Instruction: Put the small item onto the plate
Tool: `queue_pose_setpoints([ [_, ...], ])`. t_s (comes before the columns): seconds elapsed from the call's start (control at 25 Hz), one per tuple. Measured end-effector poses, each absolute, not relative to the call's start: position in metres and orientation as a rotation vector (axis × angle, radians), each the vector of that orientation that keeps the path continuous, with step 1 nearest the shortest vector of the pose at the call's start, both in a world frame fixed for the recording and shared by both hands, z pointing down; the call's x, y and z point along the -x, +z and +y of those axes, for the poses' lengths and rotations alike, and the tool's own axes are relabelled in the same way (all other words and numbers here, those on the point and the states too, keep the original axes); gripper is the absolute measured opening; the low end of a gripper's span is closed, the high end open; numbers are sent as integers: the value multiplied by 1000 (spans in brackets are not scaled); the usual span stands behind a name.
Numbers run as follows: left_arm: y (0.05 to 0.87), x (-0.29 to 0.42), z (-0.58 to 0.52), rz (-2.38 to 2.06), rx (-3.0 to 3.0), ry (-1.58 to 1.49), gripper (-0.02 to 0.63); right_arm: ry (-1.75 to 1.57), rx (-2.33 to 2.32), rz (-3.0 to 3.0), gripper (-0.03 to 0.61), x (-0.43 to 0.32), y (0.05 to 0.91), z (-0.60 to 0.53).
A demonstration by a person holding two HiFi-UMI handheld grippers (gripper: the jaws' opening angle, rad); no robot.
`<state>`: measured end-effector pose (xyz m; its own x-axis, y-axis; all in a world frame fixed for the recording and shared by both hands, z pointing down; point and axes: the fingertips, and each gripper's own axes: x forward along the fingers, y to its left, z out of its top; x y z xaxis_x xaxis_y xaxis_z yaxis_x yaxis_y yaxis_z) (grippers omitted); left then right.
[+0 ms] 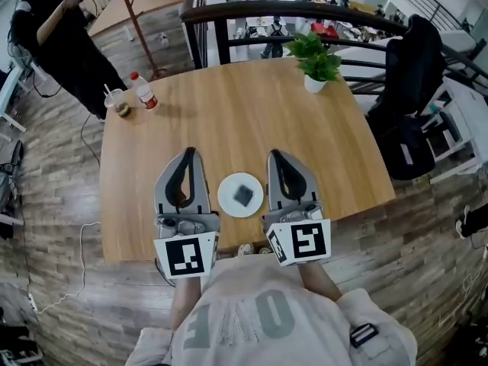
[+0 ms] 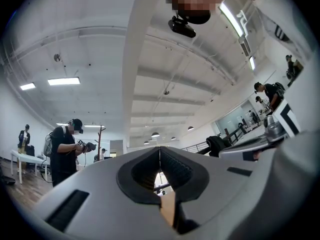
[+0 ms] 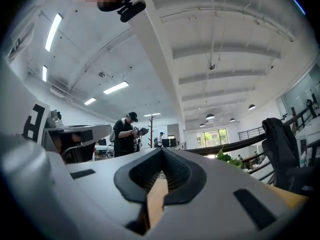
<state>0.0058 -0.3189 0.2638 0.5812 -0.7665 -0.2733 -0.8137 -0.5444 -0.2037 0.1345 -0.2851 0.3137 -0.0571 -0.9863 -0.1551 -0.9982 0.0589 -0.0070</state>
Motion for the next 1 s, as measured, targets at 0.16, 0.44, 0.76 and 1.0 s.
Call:
queue_pose_setpoints([
  [0.16, 262, -15, -320, 1252, 2523, 250, 9, 151, 2128, 2195, 17, -139, 320, -283],
  [0.44, 259, -24, -319, 1214, 2540, 272, 9, 189, 2138, 2200, 17, -140, 313, -282],
  [0.76, 260, -22, -318, 1232, 2549, 265, 9, 173, 2134, 2228, 17, -135, 314, -284],
  [1.0, 261, -20, -316, 1237, 2546, 262, 9, 176, 2102, 2247, 17, -130, 311, -285],
])
